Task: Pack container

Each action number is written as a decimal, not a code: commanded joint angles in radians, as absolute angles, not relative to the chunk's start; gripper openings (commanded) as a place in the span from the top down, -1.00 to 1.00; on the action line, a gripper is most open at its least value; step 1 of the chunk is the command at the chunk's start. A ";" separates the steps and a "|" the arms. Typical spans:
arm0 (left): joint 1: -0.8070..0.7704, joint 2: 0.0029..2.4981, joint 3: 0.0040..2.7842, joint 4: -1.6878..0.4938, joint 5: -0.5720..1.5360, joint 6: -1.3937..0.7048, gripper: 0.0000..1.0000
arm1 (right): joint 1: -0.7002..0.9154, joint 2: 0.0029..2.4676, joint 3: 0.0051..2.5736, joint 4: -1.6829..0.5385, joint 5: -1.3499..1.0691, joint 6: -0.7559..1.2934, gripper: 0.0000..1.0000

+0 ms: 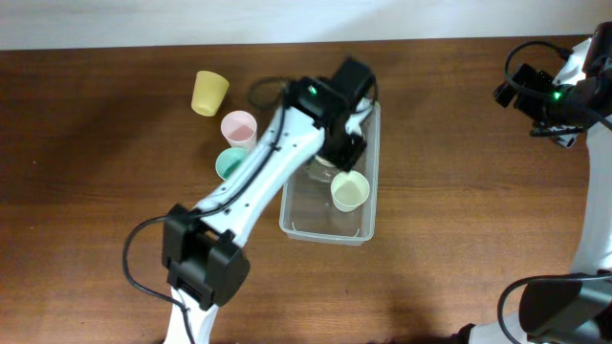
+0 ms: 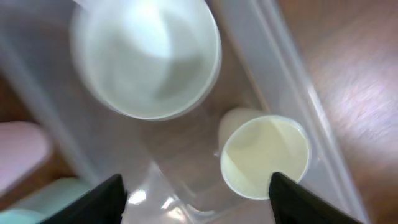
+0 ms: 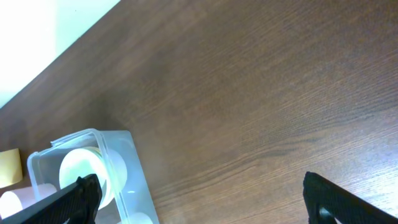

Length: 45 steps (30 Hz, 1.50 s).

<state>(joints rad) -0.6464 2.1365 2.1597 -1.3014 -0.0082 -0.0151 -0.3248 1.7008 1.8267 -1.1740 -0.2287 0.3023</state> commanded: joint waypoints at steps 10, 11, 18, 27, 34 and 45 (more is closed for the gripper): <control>-0.282 2.179 2.357 -1.220 -0.142 0.042 -0.53 | -0.327 1.705 1.831 -1.171 -0.223 0.296 -0.98; -0.250 2.193 2.357 -1.195 -0.140 0.043 -0.52 | -0.327 1.705 1.831 -1.171 -0.223 0.296 -0.98; -0.101 2.323 2.357 -0.978 0.020 0.084 -0.52 | -0.327 1.705 1.831 -1.171 -0.223 0.296 -0.98; -0.059 2.467 2.357 -0.726 0.020 0.084 -0.53 | -0.327 1.705 1.831 -1.171 -0.223 0.296 -0.98; -0.058 2.539 2.357 -0.565 0.020 0.084 -0.50 | -0.327 1.705 1.831 -1.171 -0.223 0.296 -0.98; -0.059 2.588 2.357 -0.639 0.115 0.084 -0.49 | -0.327 1.705 1.831 -1.171 -0.223 0.296 -0.98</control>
<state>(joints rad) -0.0643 2.5820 2.3486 -0.6250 0.0578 0.0647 -0.3248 1.7008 1.8267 -1.1740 -0.2283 0.3023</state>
